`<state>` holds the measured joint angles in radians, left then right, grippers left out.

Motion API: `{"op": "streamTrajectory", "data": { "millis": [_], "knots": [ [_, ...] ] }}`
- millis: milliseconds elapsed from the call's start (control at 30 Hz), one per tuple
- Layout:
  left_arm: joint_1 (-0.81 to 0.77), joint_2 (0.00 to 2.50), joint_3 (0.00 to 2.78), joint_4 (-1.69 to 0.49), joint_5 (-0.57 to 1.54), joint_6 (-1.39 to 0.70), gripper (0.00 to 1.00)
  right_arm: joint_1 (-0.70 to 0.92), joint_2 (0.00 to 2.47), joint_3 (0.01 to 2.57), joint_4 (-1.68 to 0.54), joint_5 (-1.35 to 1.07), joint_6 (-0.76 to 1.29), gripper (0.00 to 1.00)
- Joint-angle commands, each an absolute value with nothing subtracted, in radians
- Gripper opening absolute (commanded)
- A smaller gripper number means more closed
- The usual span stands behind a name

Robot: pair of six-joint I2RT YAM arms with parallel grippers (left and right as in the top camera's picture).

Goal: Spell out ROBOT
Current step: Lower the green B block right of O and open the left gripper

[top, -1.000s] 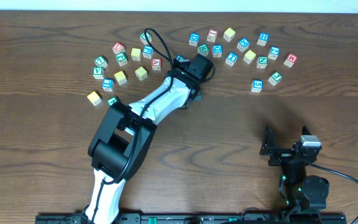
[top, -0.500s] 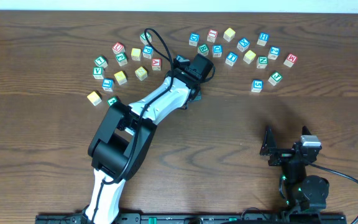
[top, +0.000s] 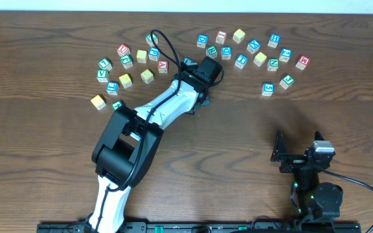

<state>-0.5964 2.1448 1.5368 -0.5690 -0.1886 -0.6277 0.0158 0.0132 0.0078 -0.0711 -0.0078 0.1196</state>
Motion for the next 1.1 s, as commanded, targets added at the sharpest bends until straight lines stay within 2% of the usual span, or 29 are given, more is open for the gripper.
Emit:
{"op": "streamTrajectory", "data": {
  "millis": [0,233,467,567,700,1067],
  "knots": [
    [-0.591,2.137,1.539,-0.572,-0.192,-0.626,0.55,0.006,0.011,0.006,-0.075,-0.007,0.107,0.99],
    [-0.591,2.132,1.54,-0.57,-0.192,-0.625,0.54,0.006,0.011,0.006,-0.075,-0.007,0.107,0.99],
    [-0.591,2.082,1.547,-0.57,-0.196,-0.569,0.48,0.006,0.011,0.006,-0.075,-0.007,0.107,0.99],
    [-0.591,2.049,1.547,-0.567,-0.197,-0.526,0.49,0.006,0.011,0.006,-0.075,-0.007,0.107,0.99],
    [-0.588,1.977,1.547,-0.584,-0.196,-0.484,0.54,0.006,0.011,0.006,-0.075,-0.007,0.107,0.99],
    [-0.517,1.713,1.547,-0.719,-0.196,-0.438,0.55,0.006,0.011,0.006,-0.075,-0.007,0.107,0.99]
  ]
}}
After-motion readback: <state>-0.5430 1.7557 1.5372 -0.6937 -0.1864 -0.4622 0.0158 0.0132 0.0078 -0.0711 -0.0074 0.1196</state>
